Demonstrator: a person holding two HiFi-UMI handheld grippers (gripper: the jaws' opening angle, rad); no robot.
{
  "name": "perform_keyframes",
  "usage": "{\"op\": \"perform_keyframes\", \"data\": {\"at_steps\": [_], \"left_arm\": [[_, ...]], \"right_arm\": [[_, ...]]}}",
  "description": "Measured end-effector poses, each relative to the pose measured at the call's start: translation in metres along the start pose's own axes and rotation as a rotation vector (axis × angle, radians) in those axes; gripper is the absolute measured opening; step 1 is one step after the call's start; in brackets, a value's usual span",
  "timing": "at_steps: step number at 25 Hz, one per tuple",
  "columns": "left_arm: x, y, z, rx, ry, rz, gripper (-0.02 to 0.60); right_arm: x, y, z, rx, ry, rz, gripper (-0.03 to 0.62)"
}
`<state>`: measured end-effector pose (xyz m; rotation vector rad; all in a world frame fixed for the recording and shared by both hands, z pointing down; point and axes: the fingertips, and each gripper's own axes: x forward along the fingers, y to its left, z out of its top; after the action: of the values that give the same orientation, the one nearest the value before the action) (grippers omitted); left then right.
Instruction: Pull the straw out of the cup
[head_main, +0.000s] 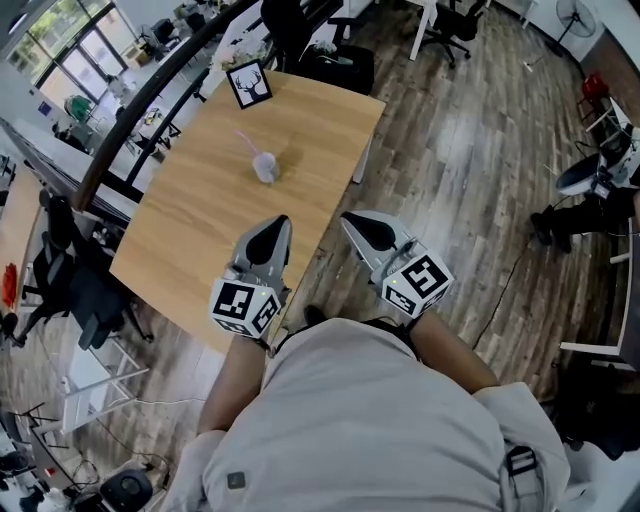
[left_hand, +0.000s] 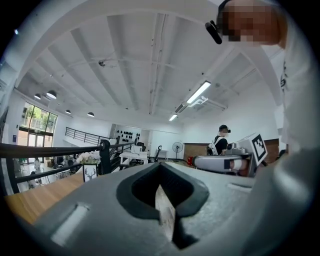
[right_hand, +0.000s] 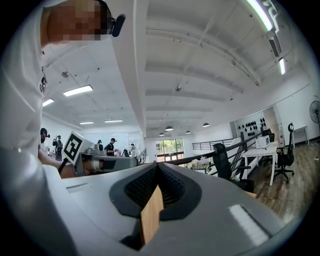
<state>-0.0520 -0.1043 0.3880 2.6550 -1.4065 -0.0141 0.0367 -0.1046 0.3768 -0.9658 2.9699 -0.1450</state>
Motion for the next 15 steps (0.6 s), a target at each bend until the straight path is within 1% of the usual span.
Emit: {"op": "perform_keyframes", "data": {"at_steps": [3, 7, 11, 15], "left_arm": [[-0.006, 0.027, 0.007, 0.005, -0.002, 0.011, 0.003], [-0.019, 0.056, 0.013, 0.003, -0.008, 0.049, 0.003], [-0.026, 0.087, 0.011, -0.011, -0.005, 0.102, 0.003], [-0.027, 0.107, 0.009, -0.011, 0.000, 0.142, 0.003]], "right_arm": [[0.030, 0.003, 0.003, -0.002, 0.002, 0.012, 0.009], [0.059, 0.007, 0.002, 0.006, 0.012, 0.038, 0.009], [0.088, 0.003, -0.006, 0.019, 0.027, 0.067, 0.009], [0.115, -0.003, -0.012, 0.026, 0.041, 0.111, 0.009]]}}
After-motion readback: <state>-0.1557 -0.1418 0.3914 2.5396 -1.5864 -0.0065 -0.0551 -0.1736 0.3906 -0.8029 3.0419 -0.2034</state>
